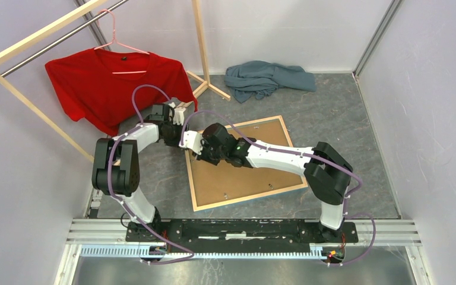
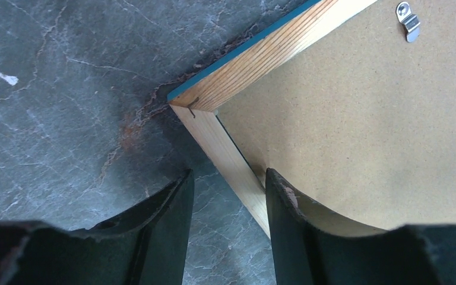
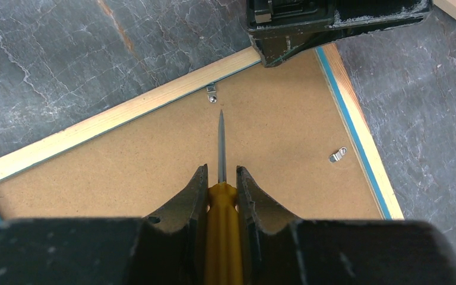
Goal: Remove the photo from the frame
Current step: Release the photo frame item from the photo frame.
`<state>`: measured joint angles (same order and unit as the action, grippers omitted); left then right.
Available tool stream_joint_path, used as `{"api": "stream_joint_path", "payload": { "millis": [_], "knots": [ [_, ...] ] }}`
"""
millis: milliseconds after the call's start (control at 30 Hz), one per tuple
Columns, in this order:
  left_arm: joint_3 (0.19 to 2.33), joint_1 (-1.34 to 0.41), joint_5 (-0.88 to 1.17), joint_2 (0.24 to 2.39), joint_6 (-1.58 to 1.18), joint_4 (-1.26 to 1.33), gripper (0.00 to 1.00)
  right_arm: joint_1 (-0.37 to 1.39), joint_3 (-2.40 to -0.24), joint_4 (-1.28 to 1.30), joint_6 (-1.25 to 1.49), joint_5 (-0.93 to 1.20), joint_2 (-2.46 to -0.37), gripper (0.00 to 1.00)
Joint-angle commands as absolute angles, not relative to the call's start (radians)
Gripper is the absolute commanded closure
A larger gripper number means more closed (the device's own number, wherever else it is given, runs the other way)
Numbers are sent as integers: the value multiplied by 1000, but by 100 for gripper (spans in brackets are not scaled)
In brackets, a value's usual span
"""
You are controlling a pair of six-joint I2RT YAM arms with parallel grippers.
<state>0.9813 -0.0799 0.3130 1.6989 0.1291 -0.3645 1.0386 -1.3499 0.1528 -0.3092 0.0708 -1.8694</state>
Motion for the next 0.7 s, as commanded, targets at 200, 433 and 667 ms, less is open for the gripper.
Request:
{"api": "stream_joint_path", "payload": {
  "millis": [200,433,667],
  "knots": [
    [993,-74,339,1740,137,-345,55,1051,-1392,127,-289,90,-1888,100],
    [985,-74,399,1719,131,-345,58,1063,-1399,135,-281,106,-1896,100],
    [982,-75,408,1717,128,-345,59,1081,-1433,147,-283,78,-1919,100]
  ]
}}
